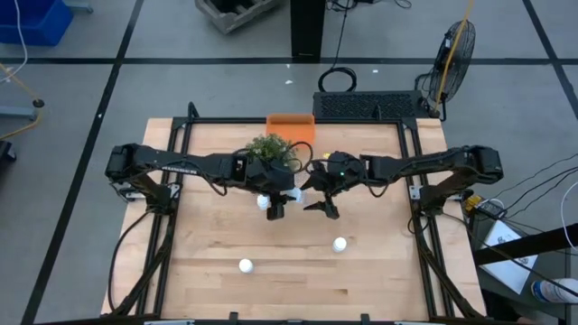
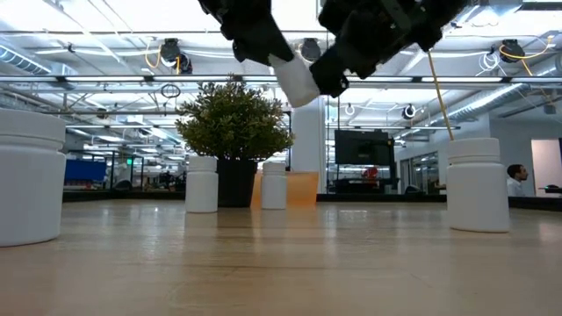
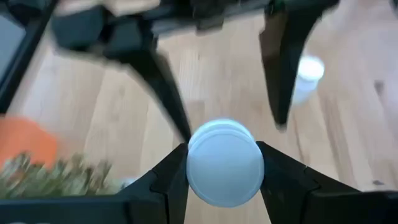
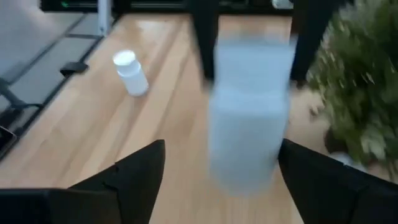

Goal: Pick and place pill bottles into a basket
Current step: Put the white pill bottle into the orange bin

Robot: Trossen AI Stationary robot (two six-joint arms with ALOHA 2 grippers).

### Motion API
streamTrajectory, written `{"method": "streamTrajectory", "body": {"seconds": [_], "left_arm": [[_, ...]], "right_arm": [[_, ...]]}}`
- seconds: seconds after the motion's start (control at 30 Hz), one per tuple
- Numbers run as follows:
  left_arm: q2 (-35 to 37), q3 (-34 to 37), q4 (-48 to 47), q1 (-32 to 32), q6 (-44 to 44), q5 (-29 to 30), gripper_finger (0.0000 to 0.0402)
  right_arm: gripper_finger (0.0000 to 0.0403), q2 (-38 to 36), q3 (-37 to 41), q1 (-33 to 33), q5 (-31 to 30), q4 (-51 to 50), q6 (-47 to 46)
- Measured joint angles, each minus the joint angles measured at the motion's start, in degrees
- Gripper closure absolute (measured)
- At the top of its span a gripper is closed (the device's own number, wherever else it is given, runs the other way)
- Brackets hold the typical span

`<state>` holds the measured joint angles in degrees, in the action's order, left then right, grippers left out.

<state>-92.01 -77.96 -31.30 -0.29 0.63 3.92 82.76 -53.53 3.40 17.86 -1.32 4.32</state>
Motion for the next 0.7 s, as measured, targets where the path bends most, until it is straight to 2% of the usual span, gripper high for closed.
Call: {"method": "streamTrajectory", "body": {"seconds": [0.1, 0.17, 0.27, 0.43, 0.7], "left_arm": [[0.11, -3.03, -2.36, 1.35, 1.79, 3.40, 0.0240], [0.13, -5.44, -4.14, 2.12, 2.39, 5.13, 0.0240], [0.21, -7.79, -6.95, 2.88, 3.06, 5.06, 0.0240], [0.20, -9.56, -8.63, 4.44, 4.34, 4.98, 0.0240], [0.20, -12.14, -11.76, 9.51, 7.02, 4.55, 0.0240]], "right_arm": [[0.0099, -2.36, 5.06, -0.36, -0.90, -1.03, -1.13], [0.0099, -3.61, 7.88, -0.43, -1.11, 2.03, -1.48], [0.0102, -6.44, 10.71, -0.13, -2.42, 7.15, -3.04], [0.0103, -8.52, 14.02, -0.21, -2.26, 9.31, -3.57], [0.0105, -7.50, 16.55, -0.90, -3.01, 13.48, -3.67]]}}
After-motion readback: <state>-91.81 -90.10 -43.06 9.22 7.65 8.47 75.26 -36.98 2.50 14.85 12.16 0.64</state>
